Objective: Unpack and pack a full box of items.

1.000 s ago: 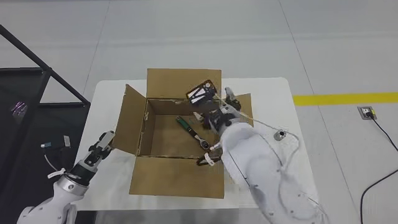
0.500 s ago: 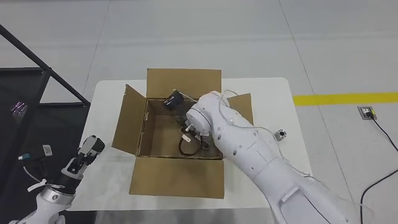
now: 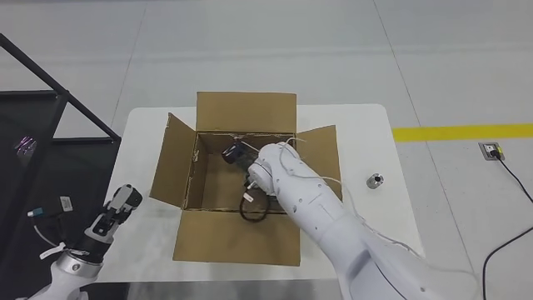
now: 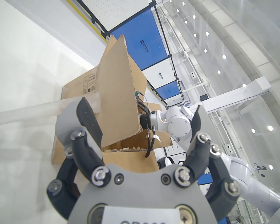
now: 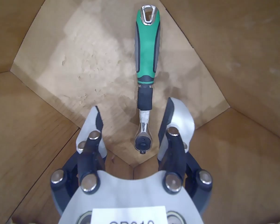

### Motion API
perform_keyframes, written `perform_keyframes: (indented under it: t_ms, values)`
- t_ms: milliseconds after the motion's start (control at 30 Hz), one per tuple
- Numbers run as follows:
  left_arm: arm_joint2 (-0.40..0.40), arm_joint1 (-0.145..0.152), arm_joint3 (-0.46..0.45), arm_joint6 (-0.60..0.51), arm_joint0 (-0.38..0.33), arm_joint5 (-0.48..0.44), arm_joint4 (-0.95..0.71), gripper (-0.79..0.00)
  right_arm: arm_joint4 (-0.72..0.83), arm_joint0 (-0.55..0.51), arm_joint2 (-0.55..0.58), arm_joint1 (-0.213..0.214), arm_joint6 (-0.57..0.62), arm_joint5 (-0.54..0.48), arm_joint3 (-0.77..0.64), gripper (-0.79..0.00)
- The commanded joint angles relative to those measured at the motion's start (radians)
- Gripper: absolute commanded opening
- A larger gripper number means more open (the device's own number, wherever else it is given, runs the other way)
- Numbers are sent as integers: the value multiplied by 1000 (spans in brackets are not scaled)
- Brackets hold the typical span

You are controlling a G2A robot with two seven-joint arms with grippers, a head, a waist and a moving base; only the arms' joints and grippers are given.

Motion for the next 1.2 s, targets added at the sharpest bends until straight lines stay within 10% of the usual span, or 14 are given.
perform_keyframes:
  t_ms: [0, 900, 967, 1000, 1033, 1167]
  values:
    - [1, 0, 1, 0, 2, -2, 2, 0, 0, 2, -3, -11, -13, 8, 24, -403]
    - [-2, 0, 1, 10, 11, -5, 1, 0, 20, 11, 11, -48, -90, 58, 132, -440]
    - [-2, 0, 1, 10, 11, -5, 1, 0, 20, 11, 11, -48, -90, 58, 132, -406]
    - [-3, 2, -18, -2, 13, -33, 73, 0, 27, 14, 16, -47, -115, 54, 124, -296]
    - [3, 2, -31, 26, 28, -78, 215, 0, 34, 11, 21, -45, -159, 37, 130, -22]
    - [34, -4, -33, 89, 41, -85, 274, 0, 30, 15, 21, -44, -160, 15, 136, 0]
